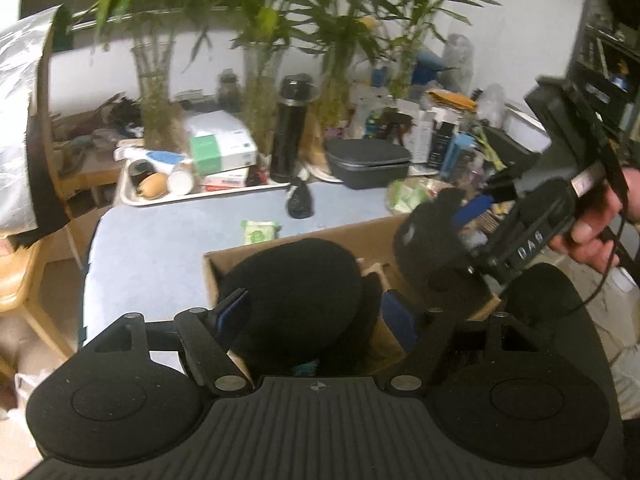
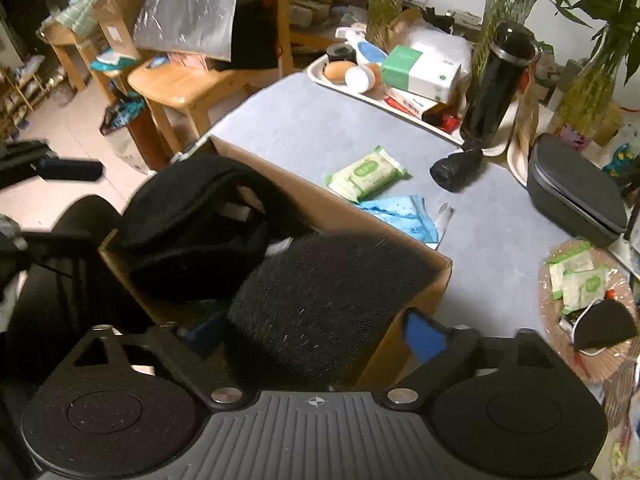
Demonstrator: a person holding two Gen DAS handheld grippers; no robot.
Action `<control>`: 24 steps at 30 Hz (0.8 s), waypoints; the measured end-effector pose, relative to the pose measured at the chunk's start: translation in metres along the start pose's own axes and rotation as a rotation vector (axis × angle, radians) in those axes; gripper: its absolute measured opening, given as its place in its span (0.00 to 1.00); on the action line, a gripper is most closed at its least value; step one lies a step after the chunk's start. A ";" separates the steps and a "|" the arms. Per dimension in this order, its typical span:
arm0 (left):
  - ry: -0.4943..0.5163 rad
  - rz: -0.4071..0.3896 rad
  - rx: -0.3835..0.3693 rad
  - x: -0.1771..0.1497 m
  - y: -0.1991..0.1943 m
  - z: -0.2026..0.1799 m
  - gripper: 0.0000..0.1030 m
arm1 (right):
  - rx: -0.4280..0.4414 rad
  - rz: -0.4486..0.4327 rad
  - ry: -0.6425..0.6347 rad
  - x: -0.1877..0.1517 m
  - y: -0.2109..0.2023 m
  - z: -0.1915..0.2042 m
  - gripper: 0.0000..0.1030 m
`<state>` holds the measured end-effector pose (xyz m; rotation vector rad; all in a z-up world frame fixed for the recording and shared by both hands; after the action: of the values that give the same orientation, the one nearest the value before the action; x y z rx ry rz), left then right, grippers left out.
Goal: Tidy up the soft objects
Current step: 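Release the hat into the box with the left gripper while the right releases the sponge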
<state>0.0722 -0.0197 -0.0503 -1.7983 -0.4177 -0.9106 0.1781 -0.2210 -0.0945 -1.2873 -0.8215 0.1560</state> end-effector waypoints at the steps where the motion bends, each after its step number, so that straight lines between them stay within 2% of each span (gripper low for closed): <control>1: -0.010 -0.004 0.007 0.000 -0.001 0.003 0.70 | -0.004 0.000 0.006 -0.001 0.002 -0.001 0.95; 6: -0.040 -0.017 0.051 0.002 -0.002 0.019 0.69 | -0.010 -0.015 0.054 -0.009 -0.001 -0.009 0.97; 11: 0.011 0.009 0.077 0.002 0.020 0.018 0.68 | -0.032 -0.056 0.070 -0.013 -0.012 -0.012 0.97; 13: 0.060 0.045 0.085 -0.001 0.034 0.011 0.54 | -0.034 -0.070 0.089 -0.014 -0.015 -0.015 0.97; 15: 0.103 0.079 0.070 -0.007 0.047 0.002 0.47 | -0.033 -0.085 0.103 -0.015 -0.019 -0.017 0.97; 17: 0.133 0.089 0.061 -0.013 0.054 -0.004 0.44 | -0.030 -0.095 0.112 -0.016 -0.023 -0.018 0.97; 19: 0.171 0.106 0.054 -0.017 0.060 -0.013 0.35 | -0.031 -0.105 0.118 -0.017 -0.026 -0.019 0.97; 21: 0.177 0.130 0.047 -0.020 0.067 -0.016 0.34 | -0.026 -0.109 0.119 -0.017 -0.028 -0.020 0.97; 24: 0.127 0.181 0.031 -0.024 0.081 -0.008 0.34 | -0.027 -0.115 0.116 -0.017 -0.029 -0.019 0.97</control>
<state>0.1057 -0.0570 -0.1184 -1.7082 -0.1843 -0.8806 0.1679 -0.2541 -0.0777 -1.2586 -0.7977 -0.0215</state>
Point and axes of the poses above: each gripper's, at about its wrist camera, not at the fingertips, and y roughly the way its jaws point, z to its left, x to its top, the point moved 3 cm from there along y, roughly the way its jaws point, and after that the axes turned 3 degrees about -x, right-handed, at the moved point
